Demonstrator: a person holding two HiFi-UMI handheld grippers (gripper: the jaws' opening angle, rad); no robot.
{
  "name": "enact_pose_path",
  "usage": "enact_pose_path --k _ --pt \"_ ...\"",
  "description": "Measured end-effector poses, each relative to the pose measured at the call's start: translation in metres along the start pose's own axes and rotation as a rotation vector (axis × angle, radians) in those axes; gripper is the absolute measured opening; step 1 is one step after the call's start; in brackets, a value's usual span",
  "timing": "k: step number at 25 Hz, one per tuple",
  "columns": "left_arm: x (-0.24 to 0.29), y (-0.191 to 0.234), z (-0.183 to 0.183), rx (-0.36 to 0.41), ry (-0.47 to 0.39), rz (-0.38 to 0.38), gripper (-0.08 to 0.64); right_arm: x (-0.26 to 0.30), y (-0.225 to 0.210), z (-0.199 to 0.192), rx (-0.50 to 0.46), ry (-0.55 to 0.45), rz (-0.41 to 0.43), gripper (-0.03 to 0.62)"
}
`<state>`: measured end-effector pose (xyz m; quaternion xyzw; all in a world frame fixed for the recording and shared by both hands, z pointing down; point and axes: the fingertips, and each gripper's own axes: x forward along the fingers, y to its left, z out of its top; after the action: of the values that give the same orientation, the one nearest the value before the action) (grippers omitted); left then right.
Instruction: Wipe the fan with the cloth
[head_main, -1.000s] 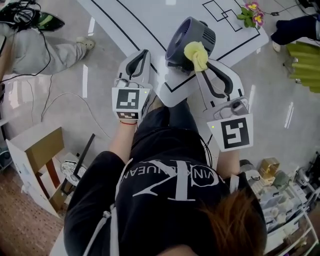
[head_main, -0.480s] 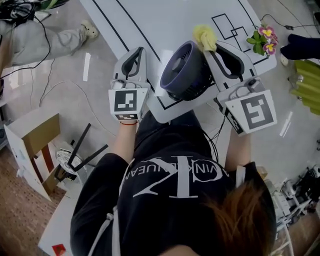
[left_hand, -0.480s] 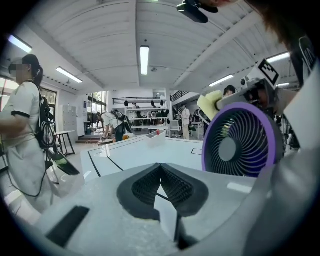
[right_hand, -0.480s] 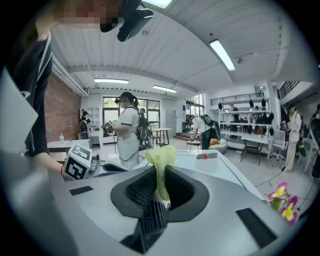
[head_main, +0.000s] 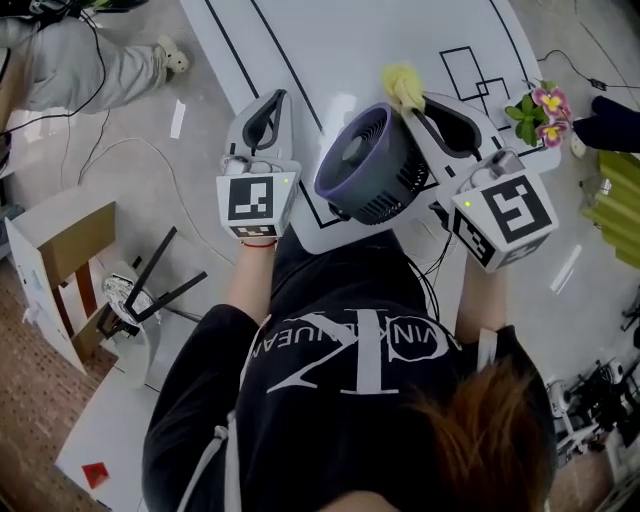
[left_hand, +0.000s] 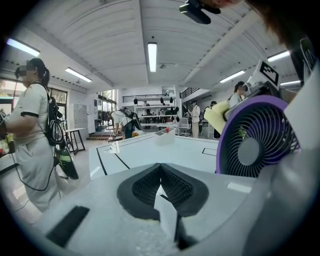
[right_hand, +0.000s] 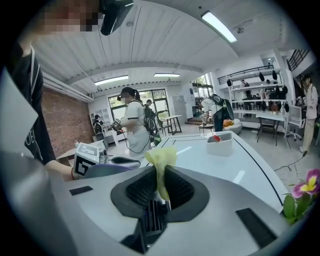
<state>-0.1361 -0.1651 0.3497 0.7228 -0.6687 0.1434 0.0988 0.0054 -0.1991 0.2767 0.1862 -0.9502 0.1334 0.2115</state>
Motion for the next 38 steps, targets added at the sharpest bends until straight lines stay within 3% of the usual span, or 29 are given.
enact_pose_path --k 9,16,19,29,38 --pt "0.005 -0.022 0.002 0.016 -0.004 -0.042 0.011 -0.018 0.019 0.011 -0.042 -0.045 0.029 0.048" --pt "-0.006 -0.026 0.01 0.061 -0.026 -0.12 0.011 -0.031 0.053 0.02 -0.193 -0.047 -0.035 0.048" --pt "-0.003 -0.025 0.012 0.07 -0.034 -0.177 0.011 -0.033 0.068 0.023 -0.212 -0.048 -0.064 0.048" --pt "0.001 -0.031 0.024 0.102 -0.086 -0.416 0.011 -0.04 0.118 0.021 -0.184 -0.072 -0.307 0.048" --pt "0.001 -0.029 0.017 0.168 -0.085 -0.557 0.011 -0.028 0.137 -0.004 -0.122 -0.075 -0.451 0.048"
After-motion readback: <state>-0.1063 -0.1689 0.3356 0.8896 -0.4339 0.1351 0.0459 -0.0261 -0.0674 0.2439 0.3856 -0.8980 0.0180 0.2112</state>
